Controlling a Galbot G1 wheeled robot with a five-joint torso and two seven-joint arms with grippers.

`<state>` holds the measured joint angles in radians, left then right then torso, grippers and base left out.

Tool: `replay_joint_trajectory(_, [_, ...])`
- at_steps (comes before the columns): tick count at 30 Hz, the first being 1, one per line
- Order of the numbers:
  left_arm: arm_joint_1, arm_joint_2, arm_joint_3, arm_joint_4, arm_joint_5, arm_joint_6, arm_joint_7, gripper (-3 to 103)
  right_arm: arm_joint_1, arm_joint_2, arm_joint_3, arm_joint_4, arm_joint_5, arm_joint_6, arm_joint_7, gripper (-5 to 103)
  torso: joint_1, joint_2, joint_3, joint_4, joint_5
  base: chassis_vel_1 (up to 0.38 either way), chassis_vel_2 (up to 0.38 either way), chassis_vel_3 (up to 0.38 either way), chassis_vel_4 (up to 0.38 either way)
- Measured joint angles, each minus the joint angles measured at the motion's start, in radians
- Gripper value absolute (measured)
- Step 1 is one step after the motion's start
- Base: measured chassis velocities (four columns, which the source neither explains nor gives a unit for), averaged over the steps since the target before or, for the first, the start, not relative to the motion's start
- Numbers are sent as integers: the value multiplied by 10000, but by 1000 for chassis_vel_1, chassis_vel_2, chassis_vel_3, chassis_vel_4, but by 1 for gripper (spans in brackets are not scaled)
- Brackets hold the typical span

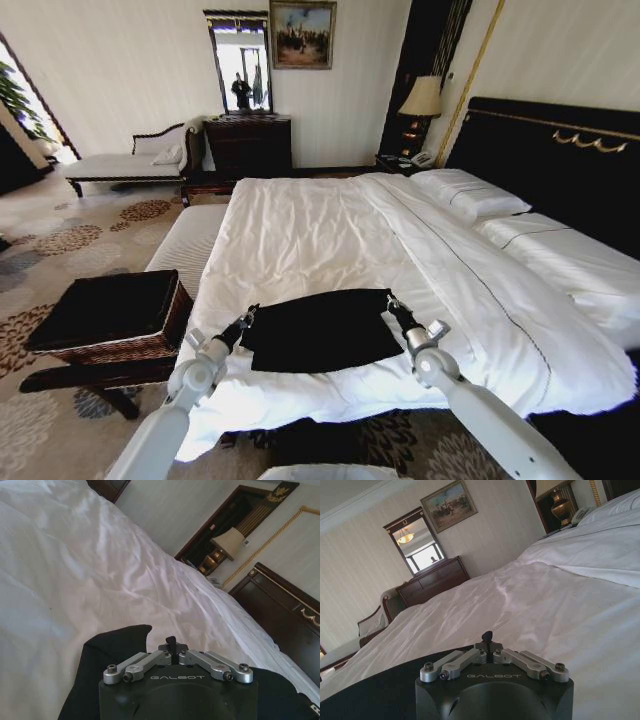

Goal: Fold the clothes on the bed and place them into the basket.

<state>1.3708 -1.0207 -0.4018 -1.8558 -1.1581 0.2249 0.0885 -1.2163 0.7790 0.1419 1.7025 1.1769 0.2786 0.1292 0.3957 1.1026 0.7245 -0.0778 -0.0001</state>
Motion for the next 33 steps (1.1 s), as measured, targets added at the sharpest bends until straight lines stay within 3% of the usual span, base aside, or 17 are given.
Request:
replay_joint_trajectory(5, [988, 747, -92, -544, 264, -114, 60, 1, -1422, -263, 406, 487, -503, 347, 68, 1, 1, -1, 1, -1, 0, 0, 0, 0, 0])
replay_joint_trajectory(15, [1567, 958, 62, -428, 1131, -123, 55, 1, -2432, -67, 758, 450, -1191, 728, 96, 1, 3, -4, 3, -1, 0, 0, 0, 0, 0])
replay_joint_trajectory(20, [1823, 1186, -47, -696, 1163, -76, 56, 1, -2683, -69, 1001, 515, -1306, 837, 65, 1, 3, -3, 2, -1, 1, 0, 0, 0, 0])
replay_joint_trajectory(29, [1886, 921, 74, -749, 1869, -90, 3, -2, -2696, 203, 916, 333, -1743, 977, 59, -2, 4, -3, 3, 0, 1, 0, 0, 0, 0])
replay_joint_trajectory(33, [1958, 830, 22, -761, 2444, -201, -9, 7, -2833, 293, 993, 348, -1999, 1101, 77, 9, 4, -3, 3, -2, 1, 0, 0, 0, 0])
